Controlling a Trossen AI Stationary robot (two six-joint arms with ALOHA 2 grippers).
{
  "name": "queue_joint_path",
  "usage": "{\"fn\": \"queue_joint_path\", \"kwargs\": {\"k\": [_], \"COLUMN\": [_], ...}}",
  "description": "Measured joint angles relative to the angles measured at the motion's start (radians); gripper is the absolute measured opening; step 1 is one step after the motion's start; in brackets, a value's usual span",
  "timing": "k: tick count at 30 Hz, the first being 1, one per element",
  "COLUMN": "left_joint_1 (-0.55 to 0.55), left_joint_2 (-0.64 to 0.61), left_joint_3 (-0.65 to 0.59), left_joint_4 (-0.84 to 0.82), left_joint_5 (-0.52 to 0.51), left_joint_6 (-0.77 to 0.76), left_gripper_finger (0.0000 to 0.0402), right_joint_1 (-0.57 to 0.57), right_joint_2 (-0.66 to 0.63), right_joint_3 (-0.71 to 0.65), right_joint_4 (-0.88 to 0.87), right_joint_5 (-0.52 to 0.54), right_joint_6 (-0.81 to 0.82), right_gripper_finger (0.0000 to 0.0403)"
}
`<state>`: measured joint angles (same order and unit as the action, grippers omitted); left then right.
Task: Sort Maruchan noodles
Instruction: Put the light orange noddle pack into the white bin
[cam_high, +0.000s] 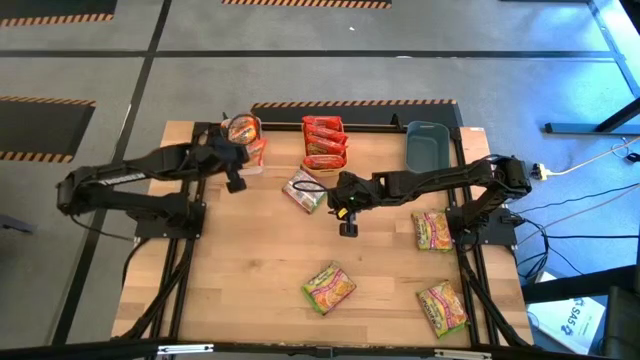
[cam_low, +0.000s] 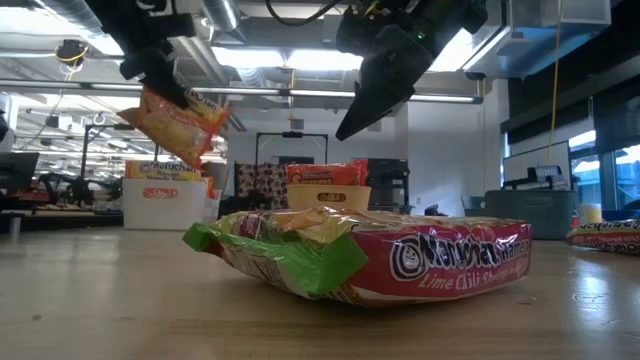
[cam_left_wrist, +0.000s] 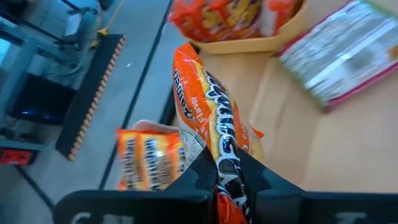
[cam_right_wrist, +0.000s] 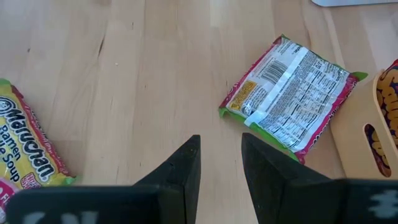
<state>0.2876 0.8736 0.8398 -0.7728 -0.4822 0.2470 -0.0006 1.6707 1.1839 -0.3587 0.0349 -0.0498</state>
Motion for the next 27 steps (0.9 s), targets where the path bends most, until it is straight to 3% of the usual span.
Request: {"fn": "queue_joint_path", "kwargs": {"k": [7, 13, 18, 23, 27], "left_joint_1": [0.177, 0.279, 0.312, 0.322, 0.324], "left_joint_2": [0.003, 0.003, 0.035, 0.101, 0.163], "left_joint_3": [-0.039, -0.082, -0.082, -0.082, -0.082], "left_joint_4": [0.074, 0.114, 0.152, 0.149, 0.149], "left_joint_5": [0.130, 0.121, 0.144, 0.196, 0.151], "left_joint_6": [0.139, 0.199, 0.107, 0.116, 0.148], "left_gripper_finger": [0.0013, 0.0014, 0.0019, 0.0019, 0.0016], "right_joint_1": [0.000, 0.000, 0.000, 0.000, 0.000], "right_joint_2": [0.000, 0.000, 0.000, 0.000, 0.000], "right_joint_3": [0.000, 0.000, 0.000, 0.000, 0.000], "right_joint_4": [0.000, -0.002, 0.002, 0.002, -0.002], "right_joint_5": [0.000, 0.000, 0.000, 0.000, -0.001], "right_joint_6": [0.016, 0.019, 0.018, 0.016, 0.015], "right_gripper_finger": [0.0104, 0.0104, 0.0104, 0.0104, 0.0104]}}
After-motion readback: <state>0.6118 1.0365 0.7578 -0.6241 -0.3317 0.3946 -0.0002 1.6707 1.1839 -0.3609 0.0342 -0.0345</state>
